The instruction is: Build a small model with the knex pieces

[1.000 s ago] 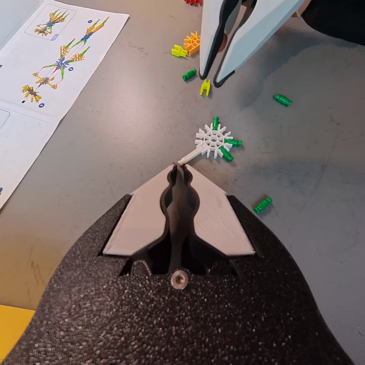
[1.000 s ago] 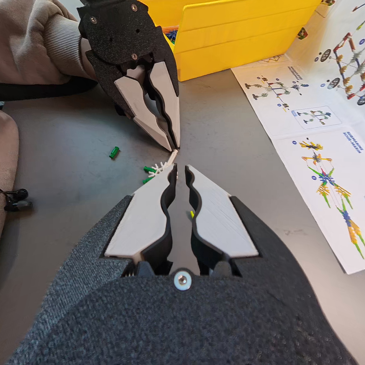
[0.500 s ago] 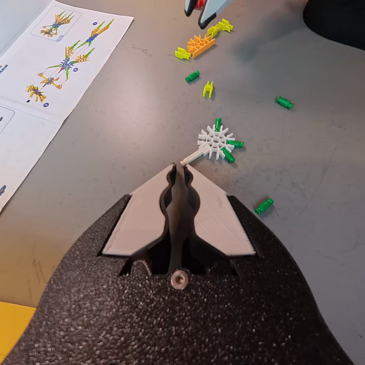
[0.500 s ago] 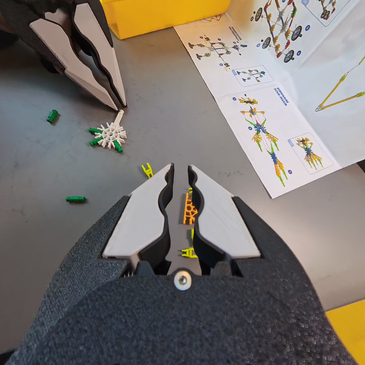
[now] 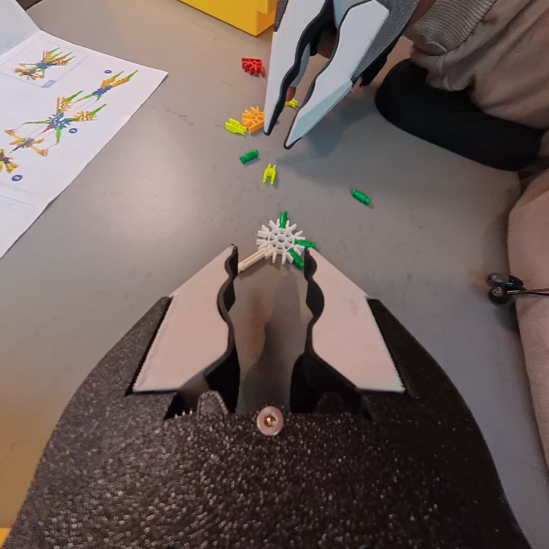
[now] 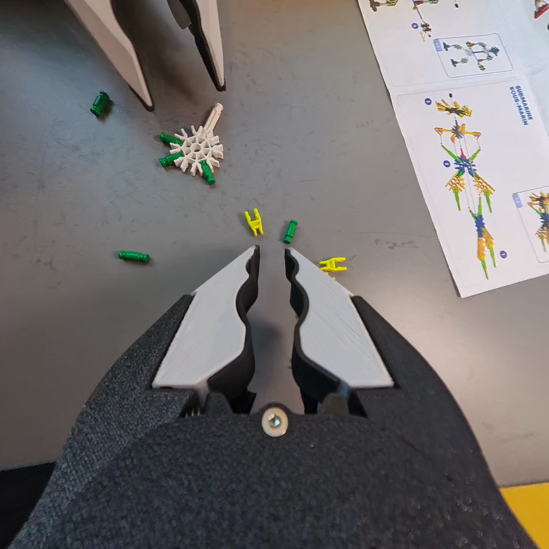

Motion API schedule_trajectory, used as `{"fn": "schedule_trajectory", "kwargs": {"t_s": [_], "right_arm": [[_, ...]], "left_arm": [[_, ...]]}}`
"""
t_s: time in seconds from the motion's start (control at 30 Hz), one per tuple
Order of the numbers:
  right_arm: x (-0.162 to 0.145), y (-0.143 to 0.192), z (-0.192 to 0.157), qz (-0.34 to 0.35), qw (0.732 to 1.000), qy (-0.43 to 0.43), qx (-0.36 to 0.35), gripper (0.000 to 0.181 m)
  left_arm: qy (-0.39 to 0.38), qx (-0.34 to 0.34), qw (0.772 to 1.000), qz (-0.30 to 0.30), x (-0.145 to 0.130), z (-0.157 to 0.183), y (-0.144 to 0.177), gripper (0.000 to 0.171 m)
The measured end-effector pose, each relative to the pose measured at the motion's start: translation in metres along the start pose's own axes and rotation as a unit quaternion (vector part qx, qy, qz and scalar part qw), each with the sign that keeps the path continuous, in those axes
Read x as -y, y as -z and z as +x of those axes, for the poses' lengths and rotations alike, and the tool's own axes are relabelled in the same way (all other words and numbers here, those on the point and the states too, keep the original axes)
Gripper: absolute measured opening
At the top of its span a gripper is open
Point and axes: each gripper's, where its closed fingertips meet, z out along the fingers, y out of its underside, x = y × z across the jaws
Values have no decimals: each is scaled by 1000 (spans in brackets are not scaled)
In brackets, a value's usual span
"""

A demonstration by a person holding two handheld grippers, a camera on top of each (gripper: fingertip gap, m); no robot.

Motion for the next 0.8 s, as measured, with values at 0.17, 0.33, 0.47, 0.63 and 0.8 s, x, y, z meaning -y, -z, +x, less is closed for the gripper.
{"fn": "schedule_trajectory", "kwargs": {"t_s": [0.17,0.33,0.47,0.63,0.8], "right_arm": [[-10,21,36,-2,995,-60,-80,38],[-26,20,45,-27,990,-109,-89,70],[-34,15,41,-42,989,-120,-70,54],[-37,8,29,-46,991,-118,-32,27],[-36,9,24,-49,994,-99,-23,23]], "left_arm": [[-8,9,1000,4,6,5,-8,55],[-24,23,999,-39,-5,-1,-19,51],[-25,14,998,-64,-13,1,-22,41],[-24,7,998,-65,-16,0,-18,41],[-33,9,997,-64,-18,-3,-13,40]]}}
